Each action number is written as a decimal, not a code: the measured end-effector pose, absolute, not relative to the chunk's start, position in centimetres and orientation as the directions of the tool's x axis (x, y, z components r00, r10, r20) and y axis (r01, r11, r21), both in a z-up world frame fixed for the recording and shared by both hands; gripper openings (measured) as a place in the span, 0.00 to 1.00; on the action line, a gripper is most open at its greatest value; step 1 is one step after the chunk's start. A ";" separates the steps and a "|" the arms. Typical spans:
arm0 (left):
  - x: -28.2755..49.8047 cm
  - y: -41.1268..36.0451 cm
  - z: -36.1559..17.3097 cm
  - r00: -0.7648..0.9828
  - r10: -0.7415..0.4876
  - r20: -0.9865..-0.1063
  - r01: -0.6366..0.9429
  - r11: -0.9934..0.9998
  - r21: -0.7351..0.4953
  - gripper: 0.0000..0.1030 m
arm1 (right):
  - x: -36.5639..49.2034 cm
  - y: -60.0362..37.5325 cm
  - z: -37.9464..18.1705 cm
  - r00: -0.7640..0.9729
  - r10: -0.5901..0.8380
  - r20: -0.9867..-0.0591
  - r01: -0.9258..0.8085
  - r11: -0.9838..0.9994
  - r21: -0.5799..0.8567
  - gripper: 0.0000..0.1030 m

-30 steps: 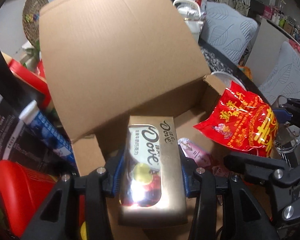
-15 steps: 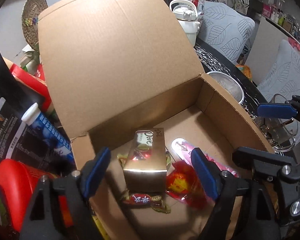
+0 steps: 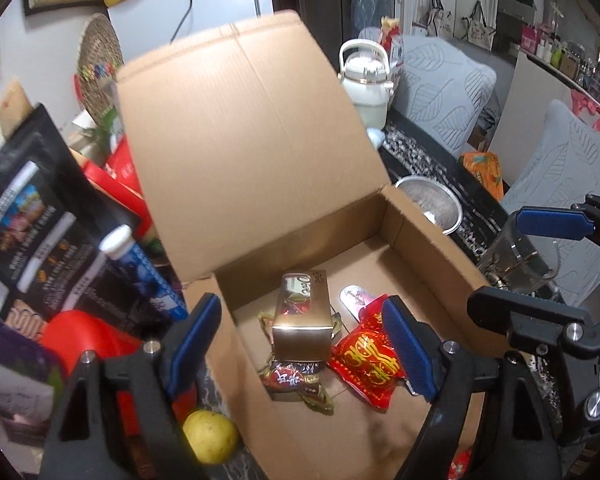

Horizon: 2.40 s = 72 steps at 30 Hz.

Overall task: Organize snacks
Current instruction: 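Withdraw both grippers up out of the cardboard box, then move the left gripper to the white printed bag while the right gripper approaches the silver bag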

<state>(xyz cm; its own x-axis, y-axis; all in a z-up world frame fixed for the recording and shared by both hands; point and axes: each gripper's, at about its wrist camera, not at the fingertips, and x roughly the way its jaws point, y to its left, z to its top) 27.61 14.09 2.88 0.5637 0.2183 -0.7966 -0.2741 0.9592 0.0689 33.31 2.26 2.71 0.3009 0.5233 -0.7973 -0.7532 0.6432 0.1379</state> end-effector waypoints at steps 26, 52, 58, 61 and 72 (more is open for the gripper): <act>15.9 8.1 13.9 0.737 0.269 -0.620 -0.276 0.957 0.087 0.80 | 22.6 -5.0 13.1 0.462 0.608 -0.646 -0.748 0.658 0.084 0.83; 4.9 2.8 9.4 0.760 0.215 -0.613 -0.209 0.974 0.083 0.80 | 11.4 -11.7 7.5 0.462 0.607 -0.647 -0.739 0.667 0.098 0.83; 3.4 2.0 6.6 0.743 0.157 -0.651 -0.160 0.986 0.055 0.80 | 9.9 -12.8 4.4 0.431 0.603 -0.671 -0.731 0.669 0.132 0.83; 2.7 1.6 5.1 0.738 0.149 -0.658 -0.152 0.987 0.054 0.80 | 9.3 -13.2 2.8 0.408 0.603 -0.686 -0.728 0.668 0.155 0.83; 1.9 1.3 -0.4 0.674 0.107 -0.731 -0.144 0.989 0.012 0.80 | 8.5 -14.5 -1.7 0.366 0.590 -0.719 -0.692 0.690 0.214 0.83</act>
